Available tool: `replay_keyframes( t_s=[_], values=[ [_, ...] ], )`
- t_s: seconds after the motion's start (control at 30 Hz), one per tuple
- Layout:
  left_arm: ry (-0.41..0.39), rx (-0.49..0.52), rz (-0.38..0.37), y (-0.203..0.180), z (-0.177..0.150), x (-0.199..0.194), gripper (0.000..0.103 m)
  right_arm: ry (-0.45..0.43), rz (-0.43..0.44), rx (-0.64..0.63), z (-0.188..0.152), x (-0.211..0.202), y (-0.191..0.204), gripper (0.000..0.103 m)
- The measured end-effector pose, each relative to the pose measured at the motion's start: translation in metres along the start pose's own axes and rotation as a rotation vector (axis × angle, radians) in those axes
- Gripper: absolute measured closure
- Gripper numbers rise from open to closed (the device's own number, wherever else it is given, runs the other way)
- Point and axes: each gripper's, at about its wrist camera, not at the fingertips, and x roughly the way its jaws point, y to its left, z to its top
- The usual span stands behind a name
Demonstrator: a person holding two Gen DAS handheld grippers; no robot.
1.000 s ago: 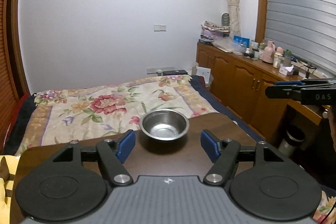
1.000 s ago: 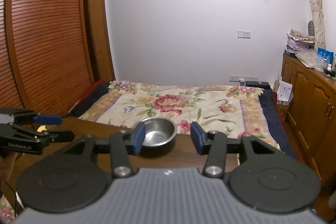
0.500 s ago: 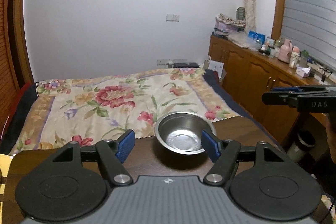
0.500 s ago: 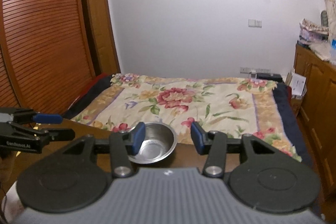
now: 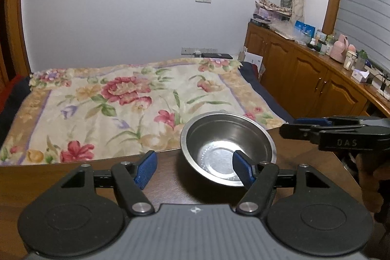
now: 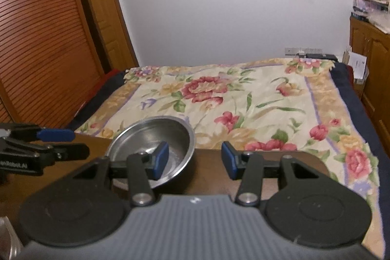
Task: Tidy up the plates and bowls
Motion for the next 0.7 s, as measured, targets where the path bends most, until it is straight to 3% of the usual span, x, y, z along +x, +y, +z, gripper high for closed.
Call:
replay_keyframes(
  t_s=[0.3,0.53,0.7],
  values=[
    [0.034,-0.042,-0.017,0.004,0.001,0.026,0.038,0.026,0.034,0.033,-0.001,0.019,-0.005,0.054],
    [0.073,-0.085,-0.031,0.01,-0.002,0.038,0.051,0.076,0.056,0.051,-0.005,0.031,-0.004,0.054],
    [0.087,-0.107,-0.035,0.014,-0.004,0.042,0.055,0.097,0.077,0.066,-0.006,0.035,-0.004,0.056]
  ],
)
